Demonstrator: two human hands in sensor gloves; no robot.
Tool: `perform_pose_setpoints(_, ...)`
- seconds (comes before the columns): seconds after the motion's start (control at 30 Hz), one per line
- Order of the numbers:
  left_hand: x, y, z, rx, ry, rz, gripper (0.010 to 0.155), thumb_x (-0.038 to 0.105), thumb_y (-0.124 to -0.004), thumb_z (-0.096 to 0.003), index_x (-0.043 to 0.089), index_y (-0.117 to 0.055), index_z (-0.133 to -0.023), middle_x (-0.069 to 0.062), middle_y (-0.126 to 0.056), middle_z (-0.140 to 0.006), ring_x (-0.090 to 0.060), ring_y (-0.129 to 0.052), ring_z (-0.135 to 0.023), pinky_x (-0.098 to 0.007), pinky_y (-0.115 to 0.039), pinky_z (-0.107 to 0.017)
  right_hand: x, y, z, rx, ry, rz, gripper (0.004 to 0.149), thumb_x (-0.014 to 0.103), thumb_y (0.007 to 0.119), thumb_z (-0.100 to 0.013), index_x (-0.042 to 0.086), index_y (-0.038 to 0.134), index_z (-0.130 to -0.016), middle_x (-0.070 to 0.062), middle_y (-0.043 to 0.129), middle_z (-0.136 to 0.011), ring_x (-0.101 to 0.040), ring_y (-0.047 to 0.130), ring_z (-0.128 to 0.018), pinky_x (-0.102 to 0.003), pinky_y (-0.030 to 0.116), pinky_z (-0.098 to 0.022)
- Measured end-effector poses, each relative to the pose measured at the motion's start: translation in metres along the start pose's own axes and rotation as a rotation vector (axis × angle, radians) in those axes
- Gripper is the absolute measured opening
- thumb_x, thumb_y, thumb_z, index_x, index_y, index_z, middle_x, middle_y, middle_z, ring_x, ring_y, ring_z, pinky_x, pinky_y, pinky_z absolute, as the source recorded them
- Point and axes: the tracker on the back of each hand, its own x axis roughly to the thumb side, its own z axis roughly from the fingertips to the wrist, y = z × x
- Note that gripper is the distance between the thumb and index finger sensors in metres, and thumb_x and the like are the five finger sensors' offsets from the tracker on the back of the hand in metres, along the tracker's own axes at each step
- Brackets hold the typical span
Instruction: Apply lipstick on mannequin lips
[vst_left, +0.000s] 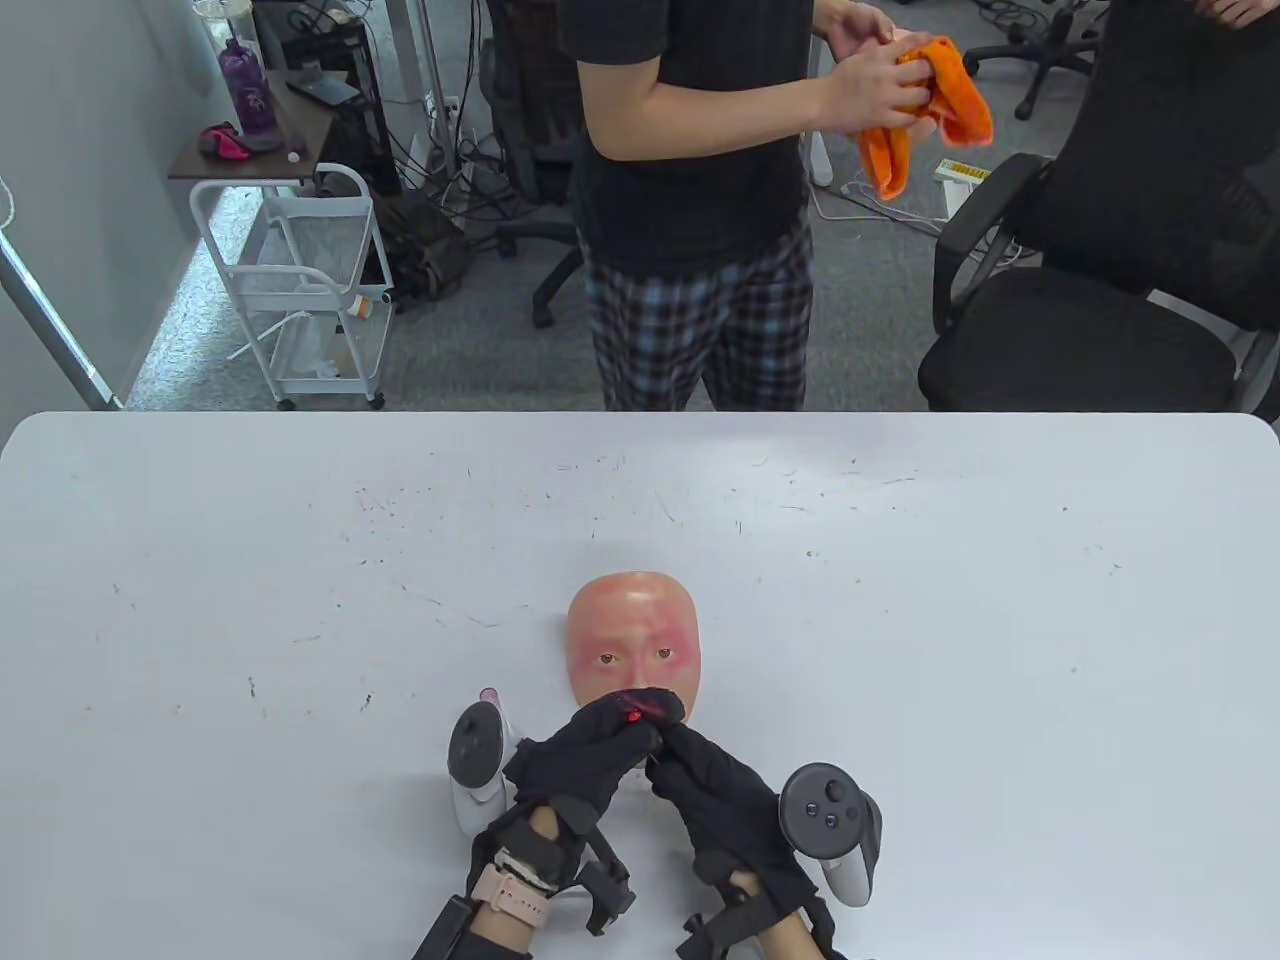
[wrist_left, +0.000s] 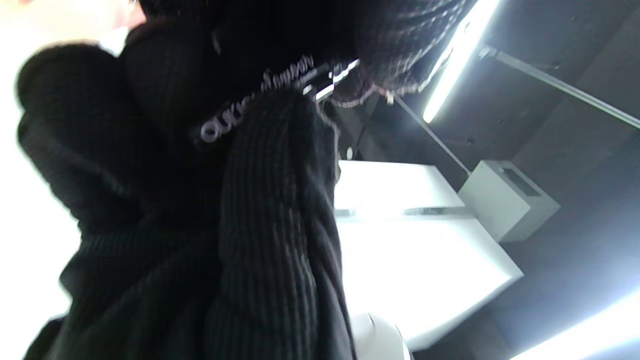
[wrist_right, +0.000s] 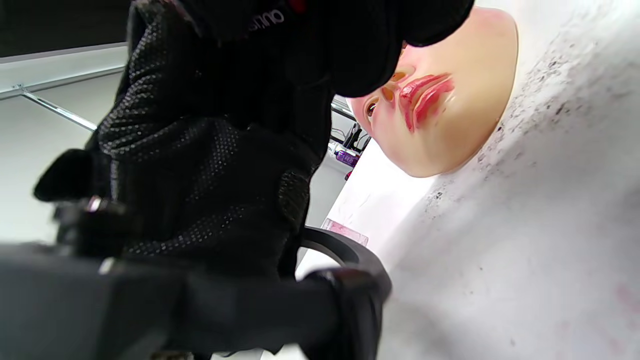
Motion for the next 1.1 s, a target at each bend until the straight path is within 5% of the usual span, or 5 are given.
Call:
perform_pose_setpoints(0.3, 0.003, 0.006, 0.004, 0.046, -0.042, -0.142, 0.043, 0.062, -0.082, -0.0481, 0.033, -0.081, -0.079, 0.004, -0.091, -0.082, -0.025, -0.089, -0.081, -0.046, -0.076, -0.059, 0.007, 0.007, 0.001, 0.014, -0.035, 0.048, 0.053, 0.033, 0.076, -0.045, 0.008, 0.076, -0.091, -0.015, 0.09, -0.078, -0.033, 0.091, -0.06, -0.057, 0.068, -0.058)
perform_pose_setpoints(0.43, -0.001, -0.004, 0.0, -0.083, -0.019, 0.06, 0.05, 0.043, -0.08, -0.0522, 0.025, -0.077, -0.099, -0.007, -0.08, -0.102, -0.035, -0.074, -0.096, -0.054, -0.064, -0.069, 0.005, -0.001, 0.003, -0.062, -0.021, 0.017, 0.053, 0.032, 0.075, -0.045, 0.008, 0.074, -0.092, -0.015, 0.09, -0.078, -0.034, 0.091, -0.061, -0.057, 0.069, -0.058)
perform_pose_setpoints(0.67, 0.006, 0.002, 0.002, 0.024, -0.063, -0.094, 0.045, 0.048, -0.088, -0.0471, 0.03, -0.081, -0.087, -0.001, -0.088, -0.091, -0.028, -0.084, -0.087, -0.047, -0.072, -0.063, 0.007, 0.0, 0.001, -0.032, -0.047, 0.041, 0.053, 0.032, 0.076, -0.045, 0.009, 0.076, -0.092, -0.015, 0.09, -0.078, -0.033, 0.092, -0.061, -0.056, 0.069, -0.058)
perform_pose_setpoints(0.8, 0.003, -0.002, 0.001, -0.033, -0.053, -0.053, 0.049, 0.044, -0.083, -0.0509, 0.029, -0.077, -0.097, -0.003, -0.084, -0.099, -0.031, -0.079, -0.093, -0.049, -0.069, -0.066, 0.004, -0.003, 0.003, -0.064, -0.028, 0.064, 0.053, 0.032, 0.077, -0.044, 0.009, 0.075, -0.092, -0.015, 0.09, -0.079, -0.033, 0.092, -0.061, -0.056, 0.069, -0.058)
perform_pose_setpoints(1.1, 0.011, 0.001, 0.005, 0.061, -0.05, -0.192, 0.045, 0.048, -0.085, -0.0498, 0.03, -0.078, -0.091, -0.002, -0.087, -0.092, -0.03, -0.083, -0.087, -0.047, -0.072, -0.062, 0.003, -0.001, 0.002, -0.047, -0.029, 0.044, 0.053, 0.032, 0.078, -0.045, 0.009, 0.075, -0.092, -0.015, 0.09, -0.078, -0.033, 0.092, -0.06, -0.056, 0.069, -0.057)
